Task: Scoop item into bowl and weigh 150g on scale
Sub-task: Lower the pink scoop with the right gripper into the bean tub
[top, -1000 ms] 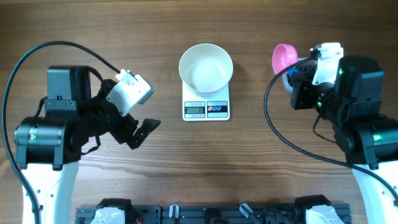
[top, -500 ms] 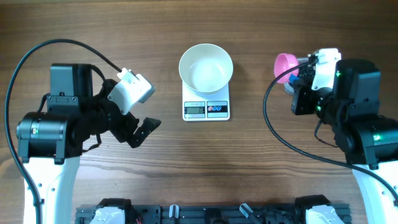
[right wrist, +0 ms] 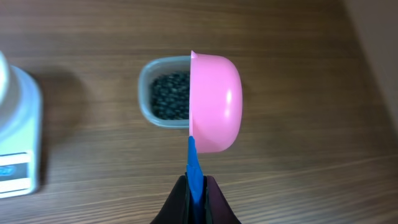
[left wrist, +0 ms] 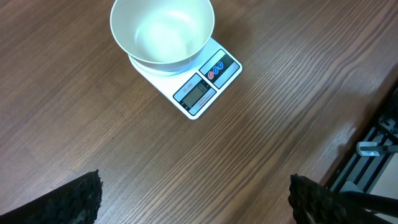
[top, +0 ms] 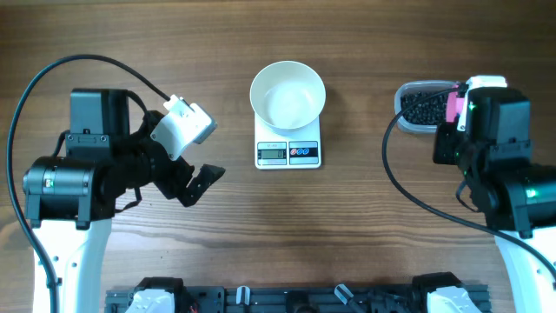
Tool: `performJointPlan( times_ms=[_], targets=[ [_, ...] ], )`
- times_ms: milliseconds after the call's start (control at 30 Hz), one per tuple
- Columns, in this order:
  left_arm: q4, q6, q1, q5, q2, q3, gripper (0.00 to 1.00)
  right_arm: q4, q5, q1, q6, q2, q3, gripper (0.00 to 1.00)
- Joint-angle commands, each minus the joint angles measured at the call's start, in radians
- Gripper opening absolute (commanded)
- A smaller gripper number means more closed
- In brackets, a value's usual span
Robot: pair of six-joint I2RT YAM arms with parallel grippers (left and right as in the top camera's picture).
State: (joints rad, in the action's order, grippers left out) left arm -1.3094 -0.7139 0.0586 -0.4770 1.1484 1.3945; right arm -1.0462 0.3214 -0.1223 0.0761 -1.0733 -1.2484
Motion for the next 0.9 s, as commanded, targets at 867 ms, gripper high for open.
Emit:
performJointPlan(
  times_ms=[867],
  targets=[
    [-0.001, -0.012, -0.006, -0.008, 0.004, 0.019, 1.0, -0.014, -0.057, 0.005, -0.056, -0.305, -0.093, 0.04]
  ],
)
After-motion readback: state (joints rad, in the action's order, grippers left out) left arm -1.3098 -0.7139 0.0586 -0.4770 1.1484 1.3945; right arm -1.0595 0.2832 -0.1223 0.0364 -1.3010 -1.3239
